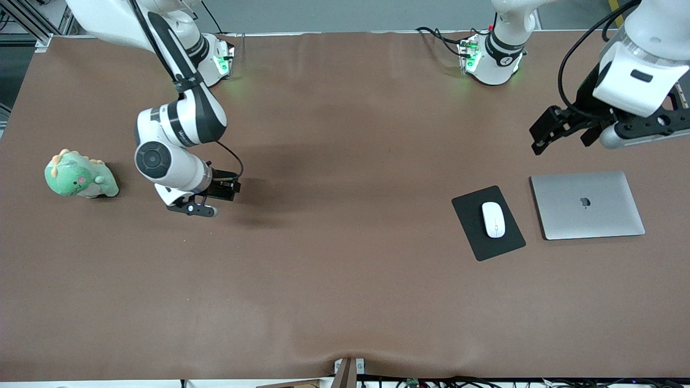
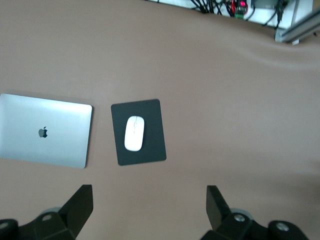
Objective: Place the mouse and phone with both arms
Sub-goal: 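Carry the phone toward the green plush and release it with the right gripper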
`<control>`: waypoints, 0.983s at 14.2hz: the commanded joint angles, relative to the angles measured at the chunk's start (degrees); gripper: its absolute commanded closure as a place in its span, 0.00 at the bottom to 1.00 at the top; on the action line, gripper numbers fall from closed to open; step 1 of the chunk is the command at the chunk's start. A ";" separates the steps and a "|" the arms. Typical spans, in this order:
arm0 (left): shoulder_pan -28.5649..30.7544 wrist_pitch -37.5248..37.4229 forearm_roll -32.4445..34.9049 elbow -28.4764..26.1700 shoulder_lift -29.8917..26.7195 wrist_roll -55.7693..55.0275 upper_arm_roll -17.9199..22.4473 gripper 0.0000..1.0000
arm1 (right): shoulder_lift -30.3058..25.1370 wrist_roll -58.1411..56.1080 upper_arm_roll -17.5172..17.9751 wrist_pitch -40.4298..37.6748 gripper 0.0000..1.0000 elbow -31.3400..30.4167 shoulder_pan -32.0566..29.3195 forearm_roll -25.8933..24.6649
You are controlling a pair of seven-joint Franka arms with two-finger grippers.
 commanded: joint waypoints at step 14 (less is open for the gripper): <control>-19.35 -9.33 -5.58 -7.11 -11.24 16.70 30.63 0.00 | -4.72 -31.30 0.93 10.99 1.00 -13.30 -22.81 -2.69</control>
